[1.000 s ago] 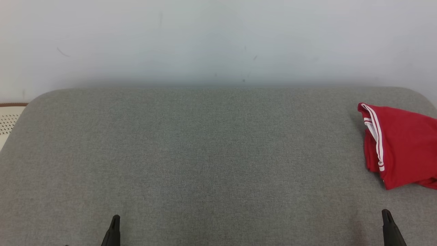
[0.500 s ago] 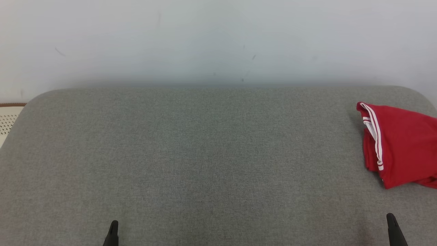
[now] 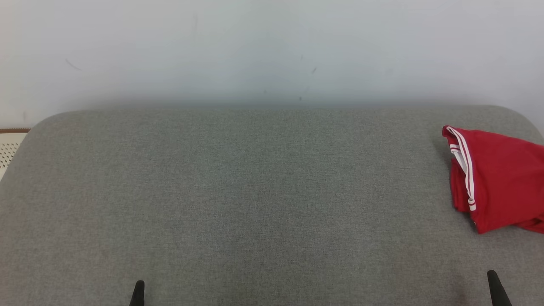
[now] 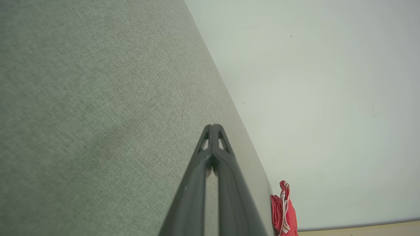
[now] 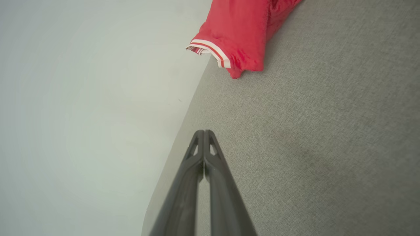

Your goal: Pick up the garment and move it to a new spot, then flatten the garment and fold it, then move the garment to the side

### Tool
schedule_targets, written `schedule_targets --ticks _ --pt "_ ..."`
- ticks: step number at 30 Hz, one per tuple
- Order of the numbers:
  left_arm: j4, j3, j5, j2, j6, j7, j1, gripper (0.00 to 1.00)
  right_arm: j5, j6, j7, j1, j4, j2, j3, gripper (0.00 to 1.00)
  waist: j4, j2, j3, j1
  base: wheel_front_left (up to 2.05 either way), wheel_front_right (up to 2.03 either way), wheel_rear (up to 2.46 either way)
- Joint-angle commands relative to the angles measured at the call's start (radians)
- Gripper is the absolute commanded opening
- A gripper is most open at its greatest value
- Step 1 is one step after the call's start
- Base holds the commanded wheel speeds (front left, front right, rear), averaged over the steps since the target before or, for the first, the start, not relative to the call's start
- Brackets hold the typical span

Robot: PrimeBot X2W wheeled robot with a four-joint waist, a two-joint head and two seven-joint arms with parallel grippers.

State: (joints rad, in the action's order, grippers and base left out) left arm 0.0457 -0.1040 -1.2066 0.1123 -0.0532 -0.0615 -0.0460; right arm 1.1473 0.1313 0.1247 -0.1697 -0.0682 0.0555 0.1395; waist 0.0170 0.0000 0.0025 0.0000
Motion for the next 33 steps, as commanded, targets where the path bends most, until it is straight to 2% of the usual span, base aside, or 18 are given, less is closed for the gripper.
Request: schedule_targets --ticks 1,33 --pt "-0.011 0.01 -0.022 0.0 -0.009 0.006 -0.01 0.0 0.026 -0.001 0.007 0.014 -0.002 0.0 0.007 0.0 0.0 0.0 0.0 0.0 0.0 0.0 0.0" --pt "-0.019 0.058 -0.27 -0.04 -0.054 0.057 -0.056 0.0 0.334 -0.001 0.052 0.019 0.051 -0.004 0.052 0.0 -0.01 0.0 0.005 0.0 0.0 0.0 0.0"
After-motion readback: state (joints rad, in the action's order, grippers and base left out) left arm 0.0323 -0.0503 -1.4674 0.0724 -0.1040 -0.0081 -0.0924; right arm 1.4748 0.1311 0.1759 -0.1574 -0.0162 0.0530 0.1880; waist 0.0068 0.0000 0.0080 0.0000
